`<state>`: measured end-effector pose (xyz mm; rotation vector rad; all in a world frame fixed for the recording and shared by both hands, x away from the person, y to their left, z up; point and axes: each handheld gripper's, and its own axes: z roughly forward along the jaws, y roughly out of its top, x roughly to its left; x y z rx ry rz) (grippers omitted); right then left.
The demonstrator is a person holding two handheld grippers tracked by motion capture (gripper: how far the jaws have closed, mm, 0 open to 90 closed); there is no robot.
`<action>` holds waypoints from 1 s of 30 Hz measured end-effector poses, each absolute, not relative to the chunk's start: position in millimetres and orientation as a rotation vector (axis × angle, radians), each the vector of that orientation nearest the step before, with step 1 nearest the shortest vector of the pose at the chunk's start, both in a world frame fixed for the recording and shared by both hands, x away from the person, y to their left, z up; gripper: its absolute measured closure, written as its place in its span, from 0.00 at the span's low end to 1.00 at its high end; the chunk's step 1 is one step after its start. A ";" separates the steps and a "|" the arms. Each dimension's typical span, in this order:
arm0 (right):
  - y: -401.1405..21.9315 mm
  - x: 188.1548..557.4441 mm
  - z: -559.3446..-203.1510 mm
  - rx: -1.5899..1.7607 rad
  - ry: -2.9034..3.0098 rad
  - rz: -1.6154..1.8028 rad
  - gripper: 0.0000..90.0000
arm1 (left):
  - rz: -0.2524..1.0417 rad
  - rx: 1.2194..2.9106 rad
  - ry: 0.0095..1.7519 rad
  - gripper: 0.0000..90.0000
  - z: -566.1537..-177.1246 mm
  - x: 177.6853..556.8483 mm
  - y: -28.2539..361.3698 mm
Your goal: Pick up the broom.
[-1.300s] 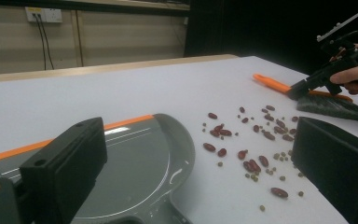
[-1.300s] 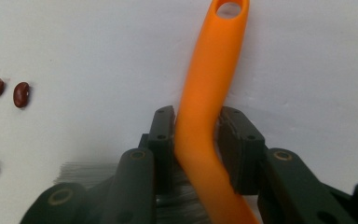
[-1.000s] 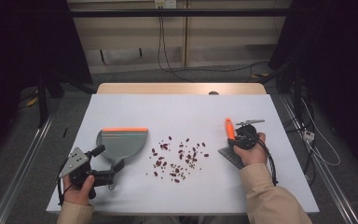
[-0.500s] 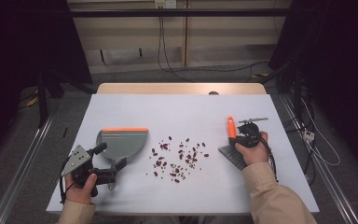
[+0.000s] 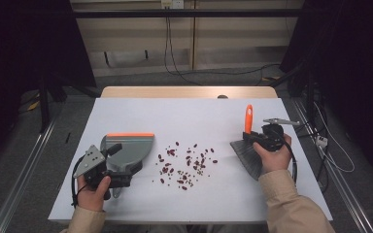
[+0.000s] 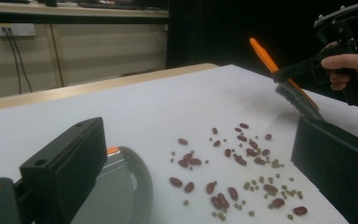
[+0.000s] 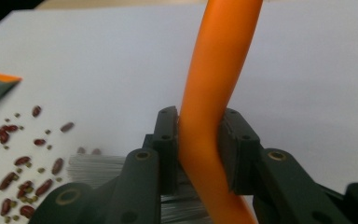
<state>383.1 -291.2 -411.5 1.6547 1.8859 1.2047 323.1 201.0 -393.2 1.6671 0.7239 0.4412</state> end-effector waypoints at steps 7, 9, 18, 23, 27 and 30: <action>-291.9 373.6 -400.4 1.633 1.815 1.359 0.79 | 0.405 1.696 0.678 0.04 -385.7 327.8 175.1; -291.1 371.4 -398.2 1.618 1.804 1.398 0.79 | 0.392 1.701 0.666 0.04 -384.9 329.2 169.0; -286.2 366.5 -385.9 1.580 1.752 1.491 0.79 | 0.362 1.720 0.635 0.04 -381.9 335.2 152.6; -276.3 365.5 -374.7 1.526 1.759 1.487 0.79 | 0.335 1.715 0.626 0.03 -378.5 338.8 142.3; -267.0 365.8 -367.8 1.485 1.761 1.498 0.79 | 0.322 1.713 0.628 0.04 -376.0 342.5 133.0; -258.2 366.7 -362.4 1.462 1.764 1.521 0.79 | 0.312 1.718 0.633 0.04 -374.1 345.2 124.7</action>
